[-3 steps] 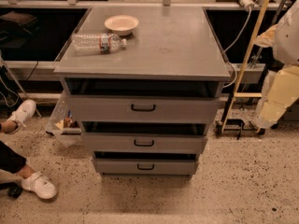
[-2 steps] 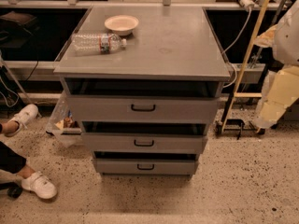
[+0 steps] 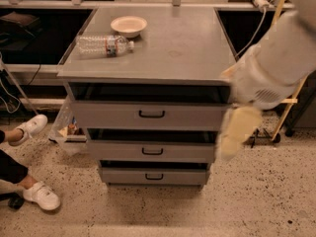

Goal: Open middle drawer

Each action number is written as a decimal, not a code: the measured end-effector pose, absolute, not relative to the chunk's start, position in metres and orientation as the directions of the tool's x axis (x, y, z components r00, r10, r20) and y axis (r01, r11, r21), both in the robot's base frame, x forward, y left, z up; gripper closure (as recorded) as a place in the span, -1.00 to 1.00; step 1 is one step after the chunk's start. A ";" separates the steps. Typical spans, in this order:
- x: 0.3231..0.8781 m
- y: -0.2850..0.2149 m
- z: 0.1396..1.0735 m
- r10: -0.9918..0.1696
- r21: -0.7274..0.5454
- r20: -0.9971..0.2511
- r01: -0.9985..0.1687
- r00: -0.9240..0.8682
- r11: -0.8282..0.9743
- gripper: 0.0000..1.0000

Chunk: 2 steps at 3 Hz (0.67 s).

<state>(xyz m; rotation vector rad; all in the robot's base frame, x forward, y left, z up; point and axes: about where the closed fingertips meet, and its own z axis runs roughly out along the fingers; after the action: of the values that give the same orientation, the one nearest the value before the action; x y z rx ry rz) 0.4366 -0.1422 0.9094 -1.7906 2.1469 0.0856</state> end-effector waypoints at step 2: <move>0.425 0.013 0.688 -0.923 0.115 -0.364 -0.989 -0.130 0.094 -1.00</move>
Offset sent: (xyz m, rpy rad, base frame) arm -0.0094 0.2426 -0.3997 0.1685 0.4273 0.1094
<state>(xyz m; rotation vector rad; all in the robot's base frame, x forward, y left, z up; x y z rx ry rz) 0.4252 0.0129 0.6878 -1.9283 2.1669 0.4938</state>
